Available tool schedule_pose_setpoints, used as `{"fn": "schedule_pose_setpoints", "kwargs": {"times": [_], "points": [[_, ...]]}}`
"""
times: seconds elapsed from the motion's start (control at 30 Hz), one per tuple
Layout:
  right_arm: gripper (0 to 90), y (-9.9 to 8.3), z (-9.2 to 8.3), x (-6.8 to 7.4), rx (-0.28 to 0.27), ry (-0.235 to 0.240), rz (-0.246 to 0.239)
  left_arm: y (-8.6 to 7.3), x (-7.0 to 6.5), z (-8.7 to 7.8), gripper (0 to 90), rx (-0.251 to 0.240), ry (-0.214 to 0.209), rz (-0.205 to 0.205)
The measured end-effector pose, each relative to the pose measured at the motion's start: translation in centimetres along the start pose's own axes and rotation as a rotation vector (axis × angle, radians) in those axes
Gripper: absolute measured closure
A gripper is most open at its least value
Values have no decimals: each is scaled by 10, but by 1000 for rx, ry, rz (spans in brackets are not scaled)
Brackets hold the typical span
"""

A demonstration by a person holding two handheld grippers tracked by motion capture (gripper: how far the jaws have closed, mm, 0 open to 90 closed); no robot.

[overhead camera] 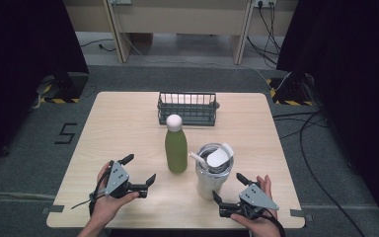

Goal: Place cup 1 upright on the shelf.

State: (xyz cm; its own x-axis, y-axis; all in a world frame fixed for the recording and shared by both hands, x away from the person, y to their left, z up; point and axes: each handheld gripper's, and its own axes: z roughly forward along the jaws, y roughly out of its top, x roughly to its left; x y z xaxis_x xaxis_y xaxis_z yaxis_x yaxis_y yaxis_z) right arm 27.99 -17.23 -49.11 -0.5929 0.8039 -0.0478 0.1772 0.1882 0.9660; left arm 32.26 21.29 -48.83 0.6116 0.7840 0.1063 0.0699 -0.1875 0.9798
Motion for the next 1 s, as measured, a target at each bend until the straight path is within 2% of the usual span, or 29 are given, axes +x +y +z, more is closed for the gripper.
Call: {"fn": "schedule_pose_setpoints", "kwargs": {"times": [0.2,0.53,0.6,0.73,0.8,1.0], "points": [[39,1,12,4,-7,8,5,-1,1,0,0,4,2,-6],[48,3,43,13,1,39,-3,-4,5,-2,2,2,6,-24],[52,4,48,14,-3,33,-7,-5,5,-1,17,4,6,-27],[92,4,52,13,-3,26,1,-5,6,-1,23,0,6,-36],[102,2,55,13,1,22,-10,-7,7,0,31,9,5,-47],[108,4,56,10,8,45,-6,-8,7,0,33,9,4,-45]]}}
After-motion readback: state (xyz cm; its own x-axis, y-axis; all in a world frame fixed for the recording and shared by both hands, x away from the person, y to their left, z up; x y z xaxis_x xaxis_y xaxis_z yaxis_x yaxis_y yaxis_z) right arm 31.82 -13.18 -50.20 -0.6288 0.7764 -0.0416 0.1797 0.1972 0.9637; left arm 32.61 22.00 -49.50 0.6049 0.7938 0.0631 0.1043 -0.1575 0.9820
